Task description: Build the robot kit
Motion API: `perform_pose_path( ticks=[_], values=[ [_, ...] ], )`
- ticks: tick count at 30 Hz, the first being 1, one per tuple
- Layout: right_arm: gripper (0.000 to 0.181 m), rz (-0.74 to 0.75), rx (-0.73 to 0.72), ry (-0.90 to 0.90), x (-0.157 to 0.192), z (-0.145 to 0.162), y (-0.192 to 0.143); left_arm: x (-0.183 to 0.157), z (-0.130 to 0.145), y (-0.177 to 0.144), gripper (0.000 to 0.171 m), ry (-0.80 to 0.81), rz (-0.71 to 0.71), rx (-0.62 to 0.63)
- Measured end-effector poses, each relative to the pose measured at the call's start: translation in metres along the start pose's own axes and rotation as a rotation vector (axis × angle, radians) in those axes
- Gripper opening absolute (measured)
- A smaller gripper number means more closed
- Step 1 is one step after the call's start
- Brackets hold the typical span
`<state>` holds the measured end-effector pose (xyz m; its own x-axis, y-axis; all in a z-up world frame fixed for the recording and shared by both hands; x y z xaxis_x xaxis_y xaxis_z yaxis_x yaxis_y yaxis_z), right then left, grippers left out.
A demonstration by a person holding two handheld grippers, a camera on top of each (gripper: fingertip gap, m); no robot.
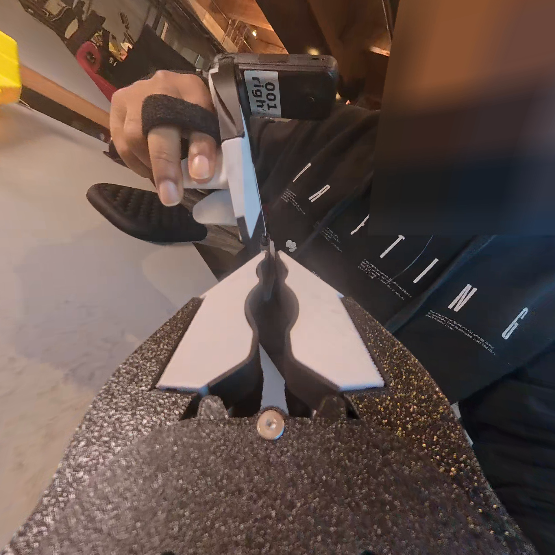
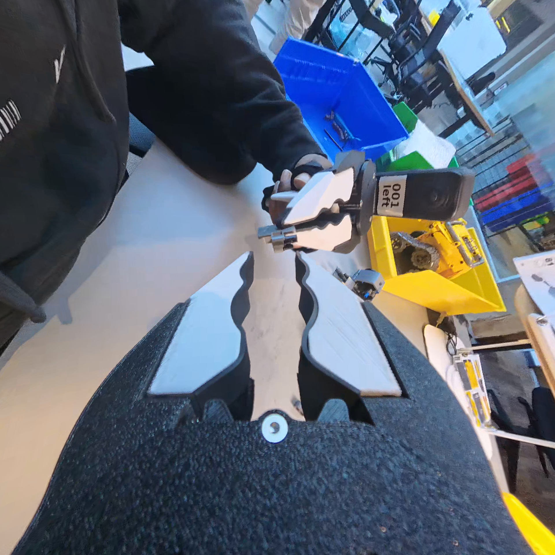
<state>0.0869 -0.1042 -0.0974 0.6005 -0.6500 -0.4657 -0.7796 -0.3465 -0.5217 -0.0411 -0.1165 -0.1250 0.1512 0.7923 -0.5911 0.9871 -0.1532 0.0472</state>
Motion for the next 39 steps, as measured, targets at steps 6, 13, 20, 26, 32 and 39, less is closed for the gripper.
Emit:
perform_pose_path(
  ticks=[6, 13, 20, 26, 32, 39],
  values=[
    [0.014, 0.012, -0.003, -0.041, 0.003, -0.012, -0.002, -0.005, 0.003, 0.007, 0.001, 0.01, -0.004, 0.026],
    [0.012, -0.002, 0.076, -0.071, 0.01, -0.005, 0.001, -0.002, 0.008, 0.011, 0.001, 0.085, -0.143, 0.091],
    [0.018, 0.0, 0.023, 0.207, 0.013, 0.04, 0.008, 0.009, 0.019, 0.016, 0.002, 0.395, -0.641, 0.289],
    [0.01, -0.038, 0.017, 0.305, 0.02, 0.06, 0.024, 0.023, 0.037, 0.027, 0.002, 0.513, -0.766, 0.418],
    [0.004, -0.061, -0.013, 0.373, 0.014, 0.074, 0.028, 0.034, 0.04, 0.018, 0.005, 0.489, -0.81, 0.353],
    [0.004, -0.085, -0.041, 0.419, 0.003, 0.092, 0.038, 0.043, 0.043, 0.0, 0.007, 0.458, -0.895, 0.324]
  ],
)
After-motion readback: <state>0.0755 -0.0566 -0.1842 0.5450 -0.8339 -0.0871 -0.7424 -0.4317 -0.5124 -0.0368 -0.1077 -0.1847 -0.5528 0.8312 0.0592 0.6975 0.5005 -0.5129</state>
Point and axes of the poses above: each gripper's, where its closed fingertips meet, y out along the fingers, z out of its underside, x = y × z across the jaws, the point moved 7 cm from there along -y, back along the fingers, and after that the axes turned 8 degrees about -z, right-handed, at the moved point
